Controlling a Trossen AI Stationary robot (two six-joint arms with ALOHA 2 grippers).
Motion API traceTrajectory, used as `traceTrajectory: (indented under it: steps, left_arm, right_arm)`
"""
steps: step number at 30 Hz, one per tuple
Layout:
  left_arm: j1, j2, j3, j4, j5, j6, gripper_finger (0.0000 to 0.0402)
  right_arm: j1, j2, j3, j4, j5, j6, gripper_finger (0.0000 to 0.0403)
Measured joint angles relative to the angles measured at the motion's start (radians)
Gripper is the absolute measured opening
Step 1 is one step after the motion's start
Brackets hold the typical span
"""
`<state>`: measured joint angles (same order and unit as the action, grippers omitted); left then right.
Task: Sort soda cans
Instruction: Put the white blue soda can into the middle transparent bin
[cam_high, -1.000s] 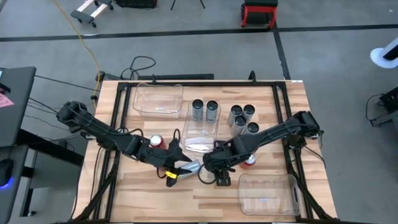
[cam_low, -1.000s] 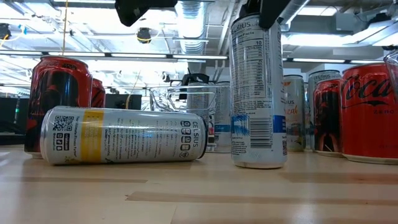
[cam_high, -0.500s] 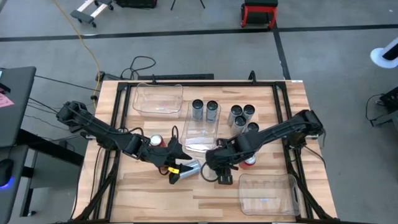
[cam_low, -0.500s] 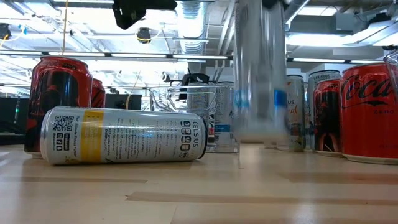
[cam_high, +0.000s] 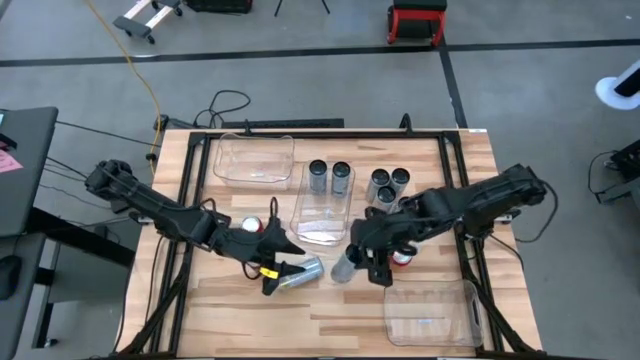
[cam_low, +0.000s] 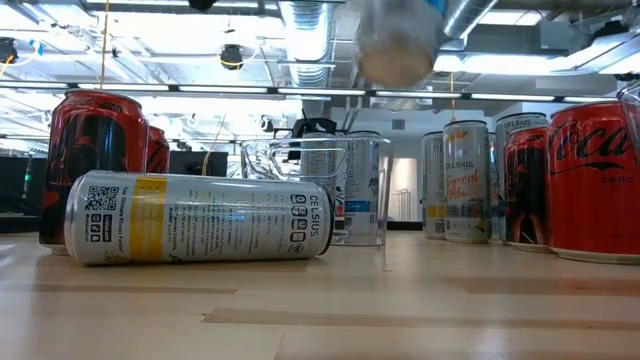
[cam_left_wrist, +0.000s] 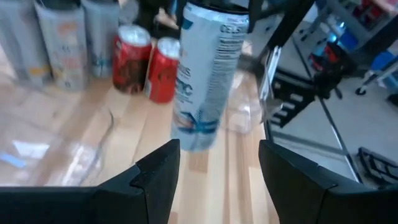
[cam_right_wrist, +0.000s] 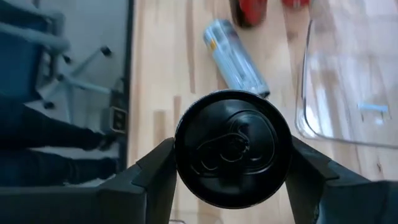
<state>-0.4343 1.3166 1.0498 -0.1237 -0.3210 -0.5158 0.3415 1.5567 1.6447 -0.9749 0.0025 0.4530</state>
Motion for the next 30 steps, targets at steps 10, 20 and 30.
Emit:
traceTrajectory:
  steps: [10,20,30]
  left_arm:
    - [0.007,-0.095,0.004,0.0,-0.12,0.067,0.0213]
    - [0.033,-0.09,0.004,-0.02,-0.14,0.052,0.0213]
    - [0.072,-0.091,0.004,-0.084,-0.141,0.028,0.0213]
  right_arm:
    - [-0.105,-0.072,0.001,0.119,-0.003,-0.02,0.0232]
    - [-0.266,-0.001,0.002,0.164,0.0,-0.163,0.0231]
    - [-0.402,0.152,0.001,0.131,0.0,-0.297,0.0231]
